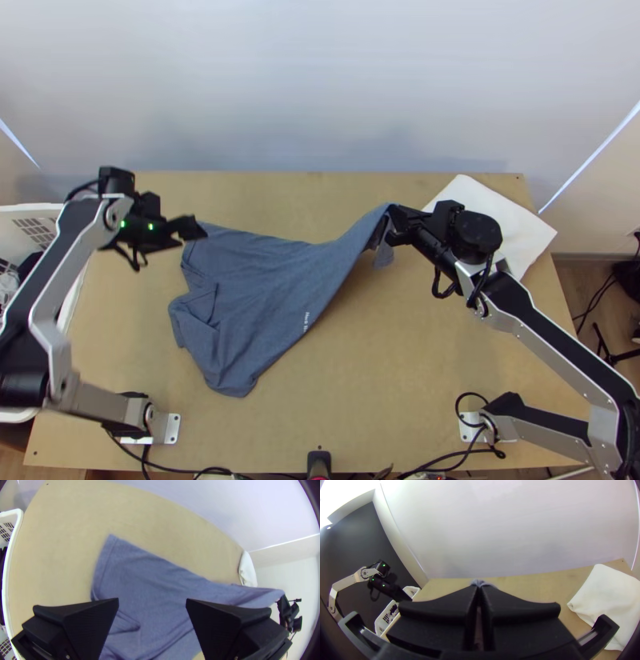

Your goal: Fold the t-shirt

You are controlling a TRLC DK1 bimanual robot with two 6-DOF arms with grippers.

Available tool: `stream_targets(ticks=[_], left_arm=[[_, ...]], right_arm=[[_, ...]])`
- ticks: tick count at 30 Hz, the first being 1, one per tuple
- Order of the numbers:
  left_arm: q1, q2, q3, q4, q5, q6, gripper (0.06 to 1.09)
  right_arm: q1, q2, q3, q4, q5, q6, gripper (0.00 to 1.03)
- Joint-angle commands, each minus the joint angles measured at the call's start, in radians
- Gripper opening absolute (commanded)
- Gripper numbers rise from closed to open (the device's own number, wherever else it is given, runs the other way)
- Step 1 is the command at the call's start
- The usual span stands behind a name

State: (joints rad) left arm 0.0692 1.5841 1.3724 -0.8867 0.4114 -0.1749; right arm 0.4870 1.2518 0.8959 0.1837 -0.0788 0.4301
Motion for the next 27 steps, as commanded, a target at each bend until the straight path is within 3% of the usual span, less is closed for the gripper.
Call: stream_targets(ticks=[1, 8, 11, 12, 27], left_arm=[[0.064, 0.249, 0.168, 0.117, -0.057, -0.002, 1.03], [0.040, 0.361, 0.200, 0.200, -0.111, 0.022, 0.95], [0.035, 0.372, 0.165, 0.325, -0.126, 0.014, 0.64], [0.034, 0.381, 0.168, 0.338, -0.132, 0.012, 0.62], [0.030, 0.453, 0.175, 0.338, -0.187, 0.023, 0.62]], right_arm=[[-0.001, 0.021, 0.015, 0.007, -0.001, -0.001, 0.03], [-0.002, 0.031, 0.012, 0.016, -0.001, 0.015, 0.03], [-0.004, 0.037, 0.014, 0.016, -0.001, 0.036, 0.03], [-0.004, 0.038, 0.014, 0.016, -0.001, 0.041, 0.03], [-0.013, 0.046, 0.015, 0.022, -0.001, 0.044, 0.03]])
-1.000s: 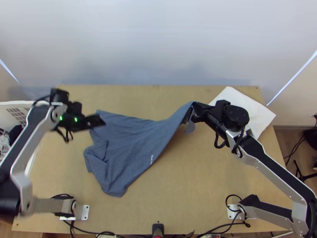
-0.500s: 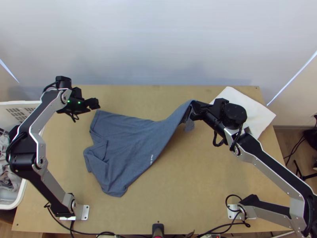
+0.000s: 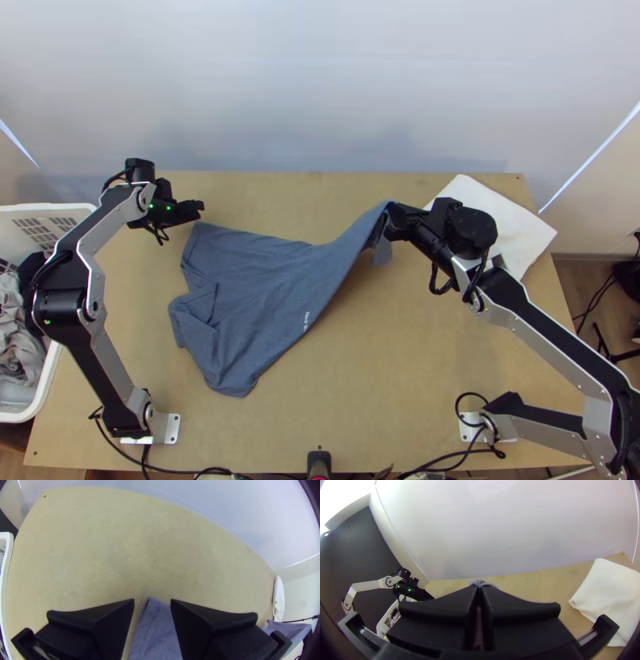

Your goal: Fold the t-shirt

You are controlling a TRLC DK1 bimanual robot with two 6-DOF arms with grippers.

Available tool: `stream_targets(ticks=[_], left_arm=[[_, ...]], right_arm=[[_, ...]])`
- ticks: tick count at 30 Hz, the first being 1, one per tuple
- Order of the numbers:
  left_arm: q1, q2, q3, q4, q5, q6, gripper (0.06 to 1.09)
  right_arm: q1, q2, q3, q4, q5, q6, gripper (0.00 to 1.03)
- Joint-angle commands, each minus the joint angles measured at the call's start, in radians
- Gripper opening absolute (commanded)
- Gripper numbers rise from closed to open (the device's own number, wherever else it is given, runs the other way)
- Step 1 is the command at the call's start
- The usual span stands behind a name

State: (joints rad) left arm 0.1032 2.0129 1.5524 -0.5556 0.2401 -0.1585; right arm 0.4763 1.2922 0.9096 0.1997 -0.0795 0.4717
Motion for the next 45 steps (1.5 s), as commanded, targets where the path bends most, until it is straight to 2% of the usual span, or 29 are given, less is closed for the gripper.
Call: stream_targets(ticks=[1, 15, 17, 19, 23, 26, 30, 35, 40, 45], left_arm=[[-0.005, 0.026, -0.006, 0.006, -0.016, 0.007, 0.62], [-0.062, 0.033, -0.061, 0.014, -0.015, -0.003, 0.61], [-0.074, 0.026, -0.078, 0.043, -0.015, -0.004, 0.43], [-0.080, 0.010, -0.101, 0.086, -0.015, -0.004, 0.10], [-0.079, -0.003, -0.091, 0.092, -0.015, -0.015, 0.09], [-0.060, -0.036, -0.026, 0.085, -0.018, -0.081, 0.09], [-0.037, -0.092, 0.115, 0.023, -0.019, -0.139, 0.09], [-0.005, -0.155, 0.344, -0.081, -0.022, -0.274, 0.09], [0.016, -0.226, 0.417, -0.086, -0.122, -0.302, 0.09], [0.052, -0.296, 0.411, -0.089, -0.128, -0.309, 0.09]], right_arm=[[-0.001, 0.007, 0.002, 0.009, 0.000, 0.002, 0.03], [-0.001, 0.016, 0.012, 0.014, 0.000, 0.008, 0.03], [-0.004, 0.016, 0.012, 0.015, 0.000, 0.008, 0.03], [-0.005, 0.016, 0.012, 0.017, 0.000, 0.008, 0.03], [-0.010, 0.015, 0.012, 0.017, 0.000, 0.008, 0.03], [-0.011, 0.013, 0.014, 0.017, 0.000, 0.007, 0.03], [-0.018, 0.015, 0.021, 0.021, 0.000, 0.002, 0.03], [-0.038, 0.042, 0.071, 0.015, 0.000, -0.007, 0.03], [-0.099, 0.102, 0.196, -0.126, -0.002, 0.013, 0.03], [-0.192, 0.194, 0.365, -0.324, -0.002, 0.074, 0.03]])
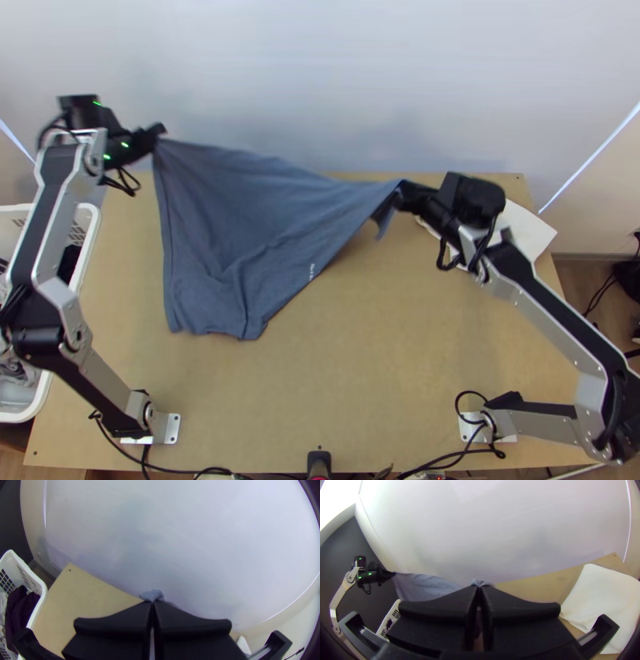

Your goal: Fold the t-shirt

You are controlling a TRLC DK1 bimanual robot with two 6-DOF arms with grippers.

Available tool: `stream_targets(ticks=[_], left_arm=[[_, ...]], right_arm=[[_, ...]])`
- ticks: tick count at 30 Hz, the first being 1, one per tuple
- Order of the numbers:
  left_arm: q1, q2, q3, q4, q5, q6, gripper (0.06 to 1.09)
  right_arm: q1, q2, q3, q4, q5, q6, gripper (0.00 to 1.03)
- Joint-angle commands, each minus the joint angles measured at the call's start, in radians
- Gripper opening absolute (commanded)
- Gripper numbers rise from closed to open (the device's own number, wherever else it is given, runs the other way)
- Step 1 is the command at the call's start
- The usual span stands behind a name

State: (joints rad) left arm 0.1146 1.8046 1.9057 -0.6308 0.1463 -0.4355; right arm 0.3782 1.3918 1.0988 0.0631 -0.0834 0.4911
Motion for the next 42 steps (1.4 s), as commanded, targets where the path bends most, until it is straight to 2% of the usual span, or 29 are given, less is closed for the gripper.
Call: stream_targets(ticks=[1, 4, 7, 10, 12, 19, 27, 31, 36, 38, 42], left_arm=[[0.048, -0.097, 0.059, -0.012, -0.034, -0.035, 0.09], [0.069, -0.097, 0.096, -0.004, -0.034, -0.042, 0.09], [0.083, -0.082, 0.161, 0.006, -0.036, -0.039, 0.09], [0.083, -0.064, 0.230, 0.013, -0.047, -0.031, 0.09], [0.080, -0.050, 0.271, 0.013, -0.047, -0.029, 0.09], [0.020, -0.037, 0.314, 0.109, -0.051, -0.023, 0.09], [-0.052, -0.019, 0.375, 0.261, -0.143, -0.029, 0.09], [-0.047, -0.097, 0.352, 0.290, -0.211, -0.029, 0.09], [-0.013, -0.254, 0.268, 0.287, -0.220, -0.026, 0.09], [0.003, -0.333, 0.211, 0.286, -0.220, -0.031, 0.09], [0.010, -0.536, 0.030, 0.270, -0.220, -0.028, 0.09]], right_arm=[[-0.116, 0.125, 0.223, -0.230, 0.002, 0.072, 0.03], [-0.182, 0.268, 0.472, -0.476, 0.002, 0.130, 0.03], [-0.233, 0.441, 0.794, -0.724, -0.004, 0.141, 0.03], [-0.262, 0.564, 1.040, -0.844, -0.006, 0.136, 0.03], [-0.268, 0.607, 1.145, -0.868, -0.004, 0.126, 0.03], [-0.226, 0.627, 1.190, -0.763, -0.004, 0.095, 0.03], [-0.202, 0.567, 1.188, -0.384, 0.002, 0.083, 0.03], [-0.206, 0.438, 1.152, -0.247, 0.002, 0.086, 0.03], [-0.214, 0.236, 1.133, -0.175, 0.001, 0.075, 0.03], [-0.214, 0.122, 1.073, -0.175, -0.003, 0.073, 0.03], [-0.202, -0.149, 0.846, -0.175, -0.064, 0.060, 0.03]])
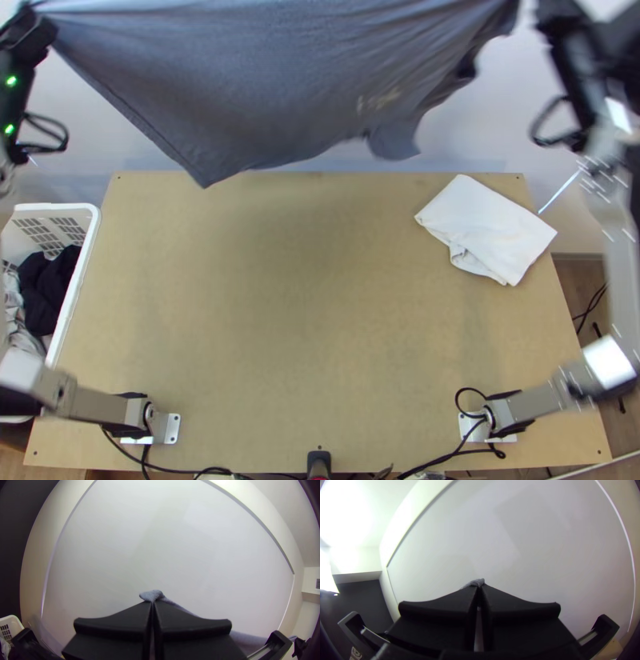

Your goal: Fold the t-shirt

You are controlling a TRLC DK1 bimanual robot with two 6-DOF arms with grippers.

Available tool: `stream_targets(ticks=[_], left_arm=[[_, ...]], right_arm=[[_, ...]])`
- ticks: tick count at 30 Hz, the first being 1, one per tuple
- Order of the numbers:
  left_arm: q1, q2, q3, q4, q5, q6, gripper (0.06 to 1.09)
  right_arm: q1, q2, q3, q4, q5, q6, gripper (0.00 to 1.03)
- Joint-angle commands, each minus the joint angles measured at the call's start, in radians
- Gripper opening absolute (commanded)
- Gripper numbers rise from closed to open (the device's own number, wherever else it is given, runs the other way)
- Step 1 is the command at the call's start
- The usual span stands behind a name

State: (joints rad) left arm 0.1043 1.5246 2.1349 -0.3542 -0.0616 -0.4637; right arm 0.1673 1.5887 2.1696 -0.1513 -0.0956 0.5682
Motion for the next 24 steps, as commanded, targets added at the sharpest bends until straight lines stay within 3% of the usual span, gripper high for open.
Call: stream_targets(ticks=[1, 6, 11, 24], left_arm=[[0.020, -0.311, -0.253, -0.008, -0.012, 0.007, 0.09], [0.020, -0.563, -0.464, -0.028, -0.012, 0.057, 0.09], [0.072, -0.759, -0.613, -0.063, -0.012, 0.088, 0.09], [0.094, -0.856, -0.675, -0.186, -0.004, 0.076, 0.09]], right_arm=[[0.018, -0.420, -0.292, 0.039, -0.067, -0.037, 0.03], [0.080, -0.774, -0.582, 0.022, -0.092, -0.103, 0.03], [0.093, -0.970, -0.683, -0.125, -0.092, -0.103, 0.03], [0.093, -1.026, -0.781, -0.217, -0.090, -0.111, 0.03]])
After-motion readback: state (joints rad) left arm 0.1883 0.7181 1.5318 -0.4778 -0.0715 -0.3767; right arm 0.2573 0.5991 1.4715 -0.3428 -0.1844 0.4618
